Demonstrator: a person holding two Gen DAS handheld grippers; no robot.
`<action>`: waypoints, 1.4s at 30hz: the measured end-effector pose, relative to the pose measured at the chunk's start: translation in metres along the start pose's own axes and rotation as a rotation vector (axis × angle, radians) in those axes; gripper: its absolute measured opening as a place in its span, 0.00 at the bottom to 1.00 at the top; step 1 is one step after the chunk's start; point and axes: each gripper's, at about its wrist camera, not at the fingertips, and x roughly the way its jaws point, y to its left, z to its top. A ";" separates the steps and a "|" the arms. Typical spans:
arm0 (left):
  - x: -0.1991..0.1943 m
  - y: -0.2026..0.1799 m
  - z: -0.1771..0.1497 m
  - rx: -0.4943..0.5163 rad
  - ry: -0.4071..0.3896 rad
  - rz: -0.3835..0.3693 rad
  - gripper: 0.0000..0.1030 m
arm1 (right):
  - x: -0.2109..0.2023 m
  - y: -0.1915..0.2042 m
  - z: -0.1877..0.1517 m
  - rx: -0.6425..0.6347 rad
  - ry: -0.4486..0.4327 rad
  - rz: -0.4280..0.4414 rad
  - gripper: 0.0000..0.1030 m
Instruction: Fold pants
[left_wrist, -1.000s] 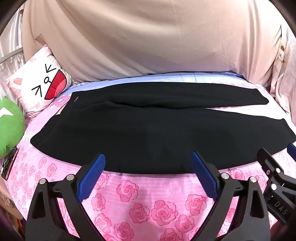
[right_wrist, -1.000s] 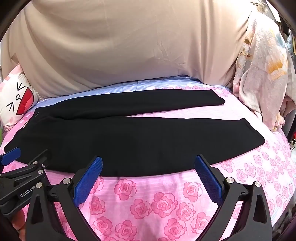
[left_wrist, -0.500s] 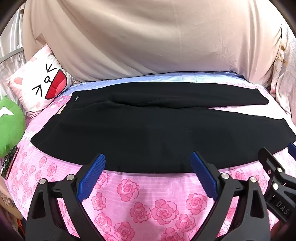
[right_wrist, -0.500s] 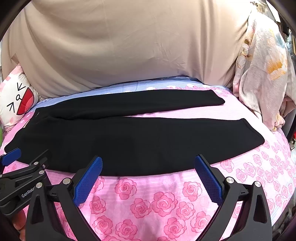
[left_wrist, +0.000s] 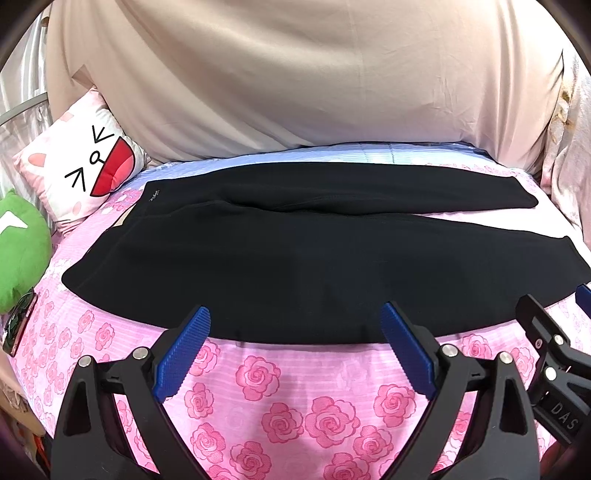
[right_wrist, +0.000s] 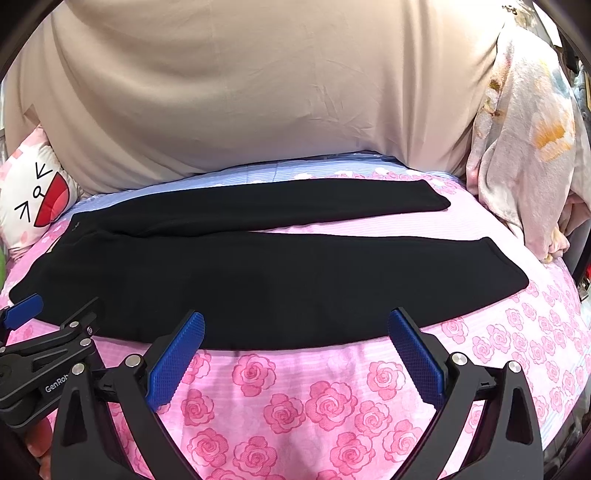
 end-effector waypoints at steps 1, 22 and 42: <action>0.000 0.000 0.000 0.000 -0.001 0.000 0.89 | 0.000 0.000 0.000 0.000 0.000 0.004 0.95; 0.002 0.003 -0.003 0.002 -0.002 0.001 0.89 | 0.002 0.002 -0.001 -0.007 0.002 -0.002 0.95; 0.002 0.007 -0.005 0.005 -0.003 -0.001 0.89 | 0.003 0.004 -0.003 -0.010 0.006 -0.005 0.95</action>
